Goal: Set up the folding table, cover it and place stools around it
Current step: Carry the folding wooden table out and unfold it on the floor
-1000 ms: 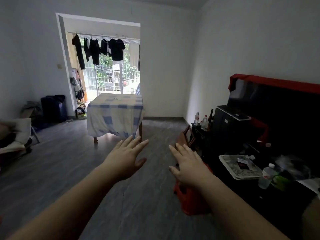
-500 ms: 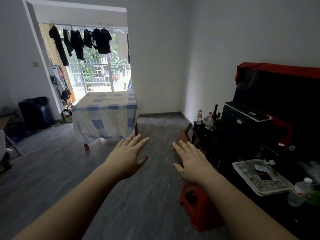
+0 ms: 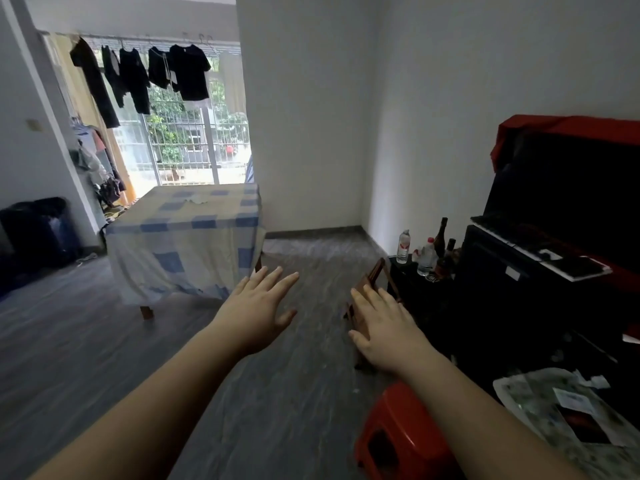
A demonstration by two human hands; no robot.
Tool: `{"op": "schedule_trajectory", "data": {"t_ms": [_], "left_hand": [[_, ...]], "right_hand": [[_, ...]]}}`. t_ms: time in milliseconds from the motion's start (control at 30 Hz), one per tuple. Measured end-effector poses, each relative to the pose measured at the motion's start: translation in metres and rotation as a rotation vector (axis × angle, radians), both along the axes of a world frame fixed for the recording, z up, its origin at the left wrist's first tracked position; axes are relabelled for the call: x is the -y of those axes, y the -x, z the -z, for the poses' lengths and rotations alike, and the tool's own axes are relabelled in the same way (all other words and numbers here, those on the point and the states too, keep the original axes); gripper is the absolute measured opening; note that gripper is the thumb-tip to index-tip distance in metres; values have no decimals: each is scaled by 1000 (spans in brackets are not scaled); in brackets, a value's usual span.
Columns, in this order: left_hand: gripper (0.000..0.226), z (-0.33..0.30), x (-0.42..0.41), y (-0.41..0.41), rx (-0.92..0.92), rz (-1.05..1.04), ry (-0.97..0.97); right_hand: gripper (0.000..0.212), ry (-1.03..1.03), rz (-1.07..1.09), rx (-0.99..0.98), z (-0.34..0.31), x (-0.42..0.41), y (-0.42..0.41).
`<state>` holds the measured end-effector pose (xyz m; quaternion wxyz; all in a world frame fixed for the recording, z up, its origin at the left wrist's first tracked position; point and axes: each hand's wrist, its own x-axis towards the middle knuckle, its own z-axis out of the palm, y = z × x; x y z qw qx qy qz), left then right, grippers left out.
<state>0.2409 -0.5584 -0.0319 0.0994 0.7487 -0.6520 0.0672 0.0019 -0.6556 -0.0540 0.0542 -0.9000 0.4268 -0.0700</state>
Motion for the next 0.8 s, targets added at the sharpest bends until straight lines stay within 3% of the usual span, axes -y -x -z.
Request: {"op": "schedule_trajectory", "data": {"t_ms": [400, 800], "left_hand": [[67, 30, 209, -109, -46, 36, -65], [66, 40, 447, -253, -65, 259, -107]], "right_hand": [[77, -59, 32, -27, 26, 197, -114], [76, -115, 247, -5, 39, 384, -239]]}}
